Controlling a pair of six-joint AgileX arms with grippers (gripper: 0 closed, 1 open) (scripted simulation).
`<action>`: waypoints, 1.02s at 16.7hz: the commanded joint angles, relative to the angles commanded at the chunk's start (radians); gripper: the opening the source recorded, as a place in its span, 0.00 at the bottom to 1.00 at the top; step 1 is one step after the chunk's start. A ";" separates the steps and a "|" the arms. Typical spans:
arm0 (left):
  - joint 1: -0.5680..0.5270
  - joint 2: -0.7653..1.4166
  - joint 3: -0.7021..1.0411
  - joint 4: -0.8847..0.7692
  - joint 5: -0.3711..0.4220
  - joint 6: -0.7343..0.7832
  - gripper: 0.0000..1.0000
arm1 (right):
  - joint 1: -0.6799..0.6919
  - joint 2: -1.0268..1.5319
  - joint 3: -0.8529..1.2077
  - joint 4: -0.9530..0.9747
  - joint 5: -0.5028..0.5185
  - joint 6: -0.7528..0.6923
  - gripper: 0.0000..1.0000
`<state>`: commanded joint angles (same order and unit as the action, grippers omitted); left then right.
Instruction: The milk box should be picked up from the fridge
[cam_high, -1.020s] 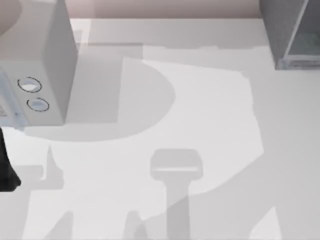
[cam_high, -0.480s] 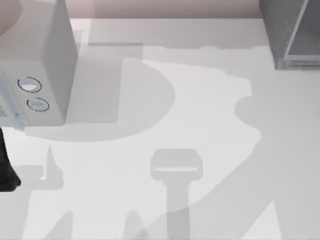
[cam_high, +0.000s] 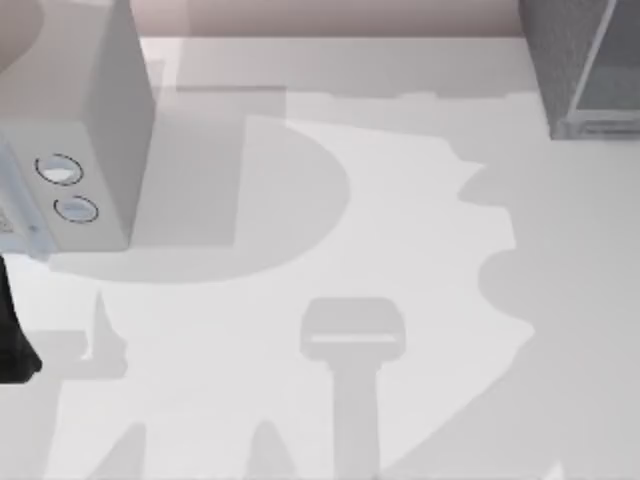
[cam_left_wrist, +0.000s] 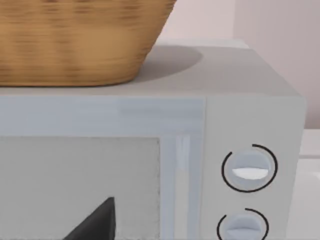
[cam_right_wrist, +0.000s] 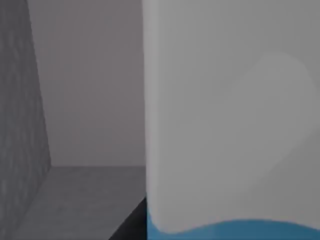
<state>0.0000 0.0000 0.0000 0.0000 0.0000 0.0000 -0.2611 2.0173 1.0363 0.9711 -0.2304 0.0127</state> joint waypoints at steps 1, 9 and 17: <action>0.000 0.000 0.000 0.000 0.000 0.000 1.00 | -0.007 -0.030 -0.056 0.019 -0.006 0.000 0.00; 0.000 0.000 0.000 0.000 0.000 0.000 1.00 | -0.021 -0.106 -0.176 0.073 -0.022 0.002 0.00; 0.000 0.000 0.000 0.000 0.000 0.000 1.00 | 0.019 -0.366 -0.290 -0.069 0.017 -0.007 0.00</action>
<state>0.0000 0.0000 0.0000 0.0000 0.0000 0.0000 -0.2418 1.6509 0.7460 0.9023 -0.2131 0.0060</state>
